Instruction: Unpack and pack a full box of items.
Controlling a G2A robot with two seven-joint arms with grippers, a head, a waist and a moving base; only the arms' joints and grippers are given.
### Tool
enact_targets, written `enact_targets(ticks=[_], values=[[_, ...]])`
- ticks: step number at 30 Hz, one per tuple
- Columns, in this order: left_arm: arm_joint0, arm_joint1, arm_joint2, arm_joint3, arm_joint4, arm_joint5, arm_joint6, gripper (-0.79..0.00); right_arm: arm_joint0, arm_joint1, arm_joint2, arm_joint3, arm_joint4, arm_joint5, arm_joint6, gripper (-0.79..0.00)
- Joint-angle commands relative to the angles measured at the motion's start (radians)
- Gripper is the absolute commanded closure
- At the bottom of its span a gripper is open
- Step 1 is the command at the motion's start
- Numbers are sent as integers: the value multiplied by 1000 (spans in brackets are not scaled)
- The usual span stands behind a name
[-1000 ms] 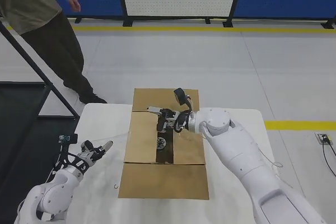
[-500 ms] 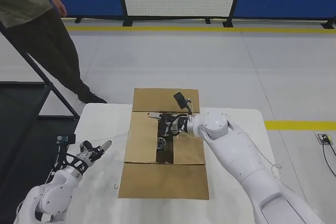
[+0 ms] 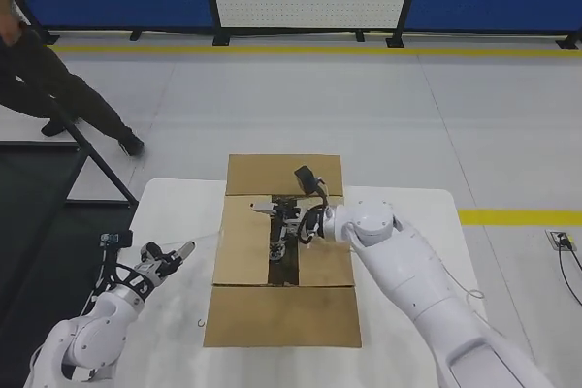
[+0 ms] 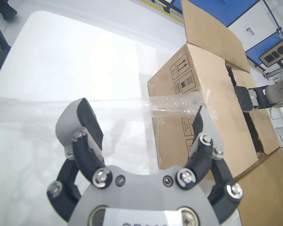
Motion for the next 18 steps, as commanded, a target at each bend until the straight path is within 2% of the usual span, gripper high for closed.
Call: enact_targets(ticks=[1,7,11,18], values=[[1,0,4,0,3,2,3,-785,0,-2,12,14,33,-35,27,-785],[-2,0,9,0,4,5,2,-785,1,-2,48,47,101,-118,75,-785],[-6,0,6,-3,4,10,8,-785,2,-8,55,45,124,-129,67,-785],[2,4,-32,-17,-26,9,20,-785,6,-34,27,10,98,-126,-44,-785]])
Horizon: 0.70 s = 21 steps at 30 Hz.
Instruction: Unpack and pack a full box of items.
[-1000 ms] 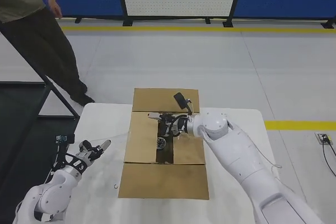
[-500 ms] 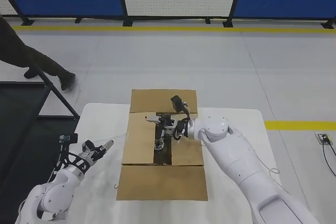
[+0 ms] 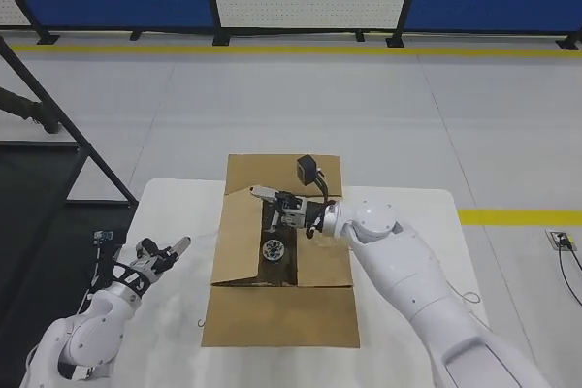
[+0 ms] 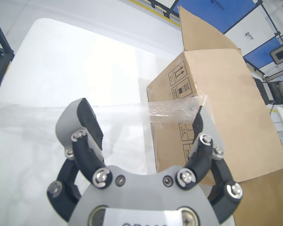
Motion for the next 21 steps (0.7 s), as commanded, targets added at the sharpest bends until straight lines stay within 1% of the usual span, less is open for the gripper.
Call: enact_targets(ticks=[1,10,15,17,21], values=[[8,1,-15,-8,-15,-3,1,-785,2,-8,-12,-12,-14,2,-38,-785],[63,11,-93,-50,-48,-43,-1,-785,28,-48,-56,-34,-48,48,-140,-785],[89,15,-125,-57,-52,-59,1,-785,41,-78,-85,-43,-60,56,-211,-785],[96,15,-137,-54,-63,-51,6,-785,46,-90,-102,-39,-58,96,-190,-785],[98,15,-141,-56,-84,-36,5,-785,46,-90,-102,-39,-58,96,-190,-785]])
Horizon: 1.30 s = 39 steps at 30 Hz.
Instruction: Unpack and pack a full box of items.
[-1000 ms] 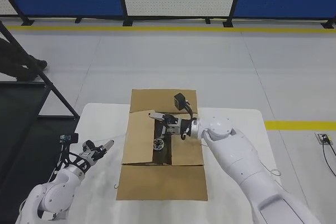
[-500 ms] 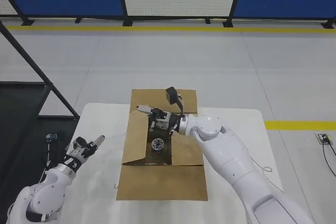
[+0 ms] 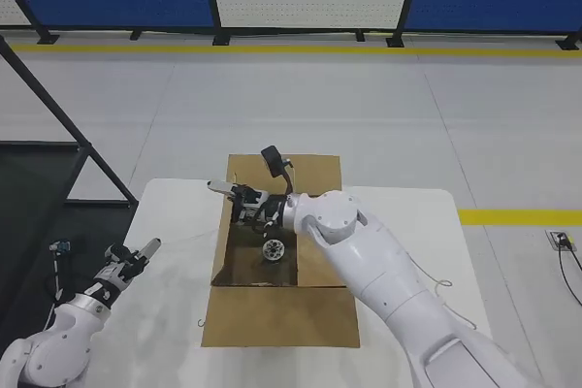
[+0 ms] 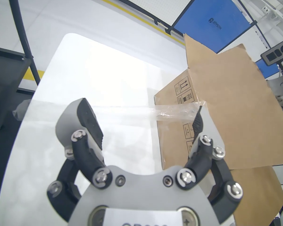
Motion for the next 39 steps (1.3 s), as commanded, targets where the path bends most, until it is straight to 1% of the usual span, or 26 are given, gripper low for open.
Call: enact_targets(ticks=[1,9,12,16,19,24,27,31,35,39], values=[[0,0,0,0,1,-1,0,-785,0,0,0,0,0,-2,-1,-785],[0,0,0,0,1,-1,0,-785,0,0,0,0,0,-2,-1,-785],[7,0,-1,-1,5,2,8,-785,-26,-4,-3,-44,-18,17,-75,-785],[14,1,-17,-11,-8,4,11,-785,-33,-22,-21,-90,-31,46,-144,-785],[25,4,-39,-13,-20,-3,10,-785,-24,-45,-40,-87,-24,63,-182,-785],[49,6,-92,-11,-80,-11,15,-785,7,-97,-83,-34,-9,96,-251,-785],[70,10,-132,-13,-121,-38,-13,-785,28,-128,-108,16,-9,106,-274,-785],[96,17,-169,-26,-136,-105,-53,-785,47,-170,-142,85,-24,118,-312,-785],[114,21,-182,-35,-154,-165,-70,-785,54,-207,-158,143,-24,97,-337,-785],[117,22,-177,-40,-167,-185,-66,-785,54,-236,-165,193,-22,54,-344,-785]])
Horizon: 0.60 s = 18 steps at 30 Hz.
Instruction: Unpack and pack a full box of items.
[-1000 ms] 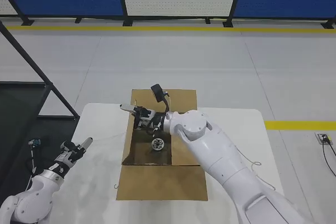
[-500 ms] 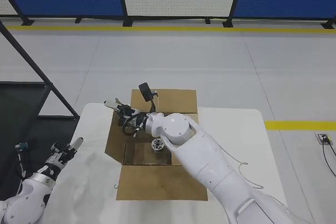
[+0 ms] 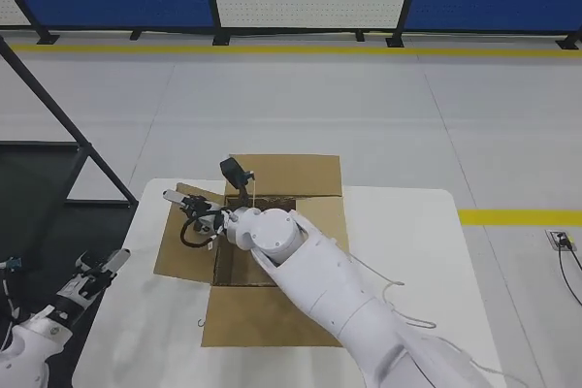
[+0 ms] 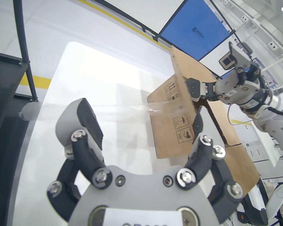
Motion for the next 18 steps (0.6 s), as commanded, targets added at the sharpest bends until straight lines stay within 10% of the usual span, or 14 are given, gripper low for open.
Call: enact_targets(ticks=[1,18], values=[[-1,1,7,-4,1,-4,-6,-785,0,-12,-1,23,0,-19,-3,-785],[-54,4,177,16,214,40,-23,-785,12,-51,36,107,-14,-180,0,-785]])
